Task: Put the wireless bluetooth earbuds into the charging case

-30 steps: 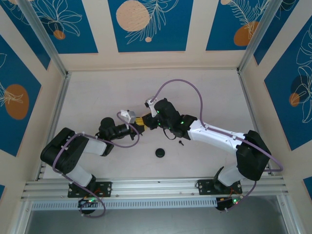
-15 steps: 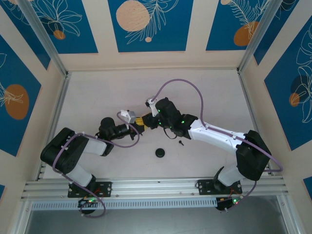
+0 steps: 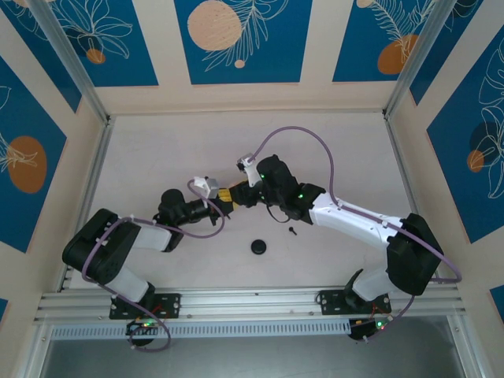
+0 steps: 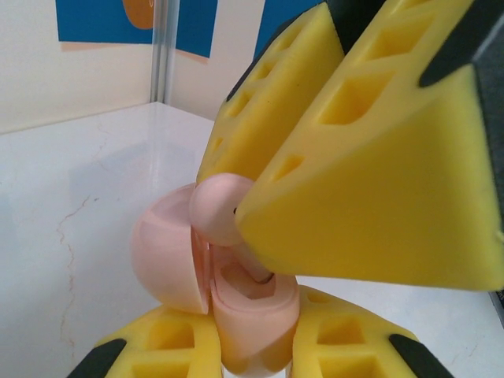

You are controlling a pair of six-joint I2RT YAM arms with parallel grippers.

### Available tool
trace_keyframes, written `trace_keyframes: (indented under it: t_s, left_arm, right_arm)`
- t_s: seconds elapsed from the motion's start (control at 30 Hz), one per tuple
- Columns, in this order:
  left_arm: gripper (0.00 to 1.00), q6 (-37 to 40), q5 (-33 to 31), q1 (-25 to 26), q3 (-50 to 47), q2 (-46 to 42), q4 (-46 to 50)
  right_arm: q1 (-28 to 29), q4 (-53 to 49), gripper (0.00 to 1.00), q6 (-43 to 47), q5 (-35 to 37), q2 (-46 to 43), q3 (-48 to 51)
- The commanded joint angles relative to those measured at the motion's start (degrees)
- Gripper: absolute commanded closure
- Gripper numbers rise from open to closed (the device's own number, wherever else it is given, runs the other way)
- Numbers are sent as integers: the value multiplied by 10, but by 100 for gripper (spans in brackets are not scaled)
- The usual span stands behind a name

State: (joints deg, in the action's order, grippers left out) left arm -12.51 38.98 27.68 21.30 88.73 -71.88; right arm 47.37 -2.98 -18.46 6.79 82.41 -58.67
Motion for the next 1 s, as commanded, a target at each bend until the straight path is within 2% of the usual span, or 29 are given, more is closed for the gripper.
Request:
trace_keyframes:
  t_s: [0.0, 0.7, 0.8, 0.97]
  left_arm:
    - [93, 3, 11, 4, 27, -29, -64]
    - [93, 23, 15, 4, 23, -37, -47]
    - [94, 50, 15, 4, 20, -46, -16]
    - [94, 110, 12, 4, 22, -77, 72]
  right_arm:
    - [-7, -35, 67, -10, -31, -3, 23]
    - [-38, -28, 62, -28, -116, -60, 37]
    - [-41, -50, 62, -30, -126, -78, 28]
    - [-42, -154, 62, -56, -110, -83, -26]
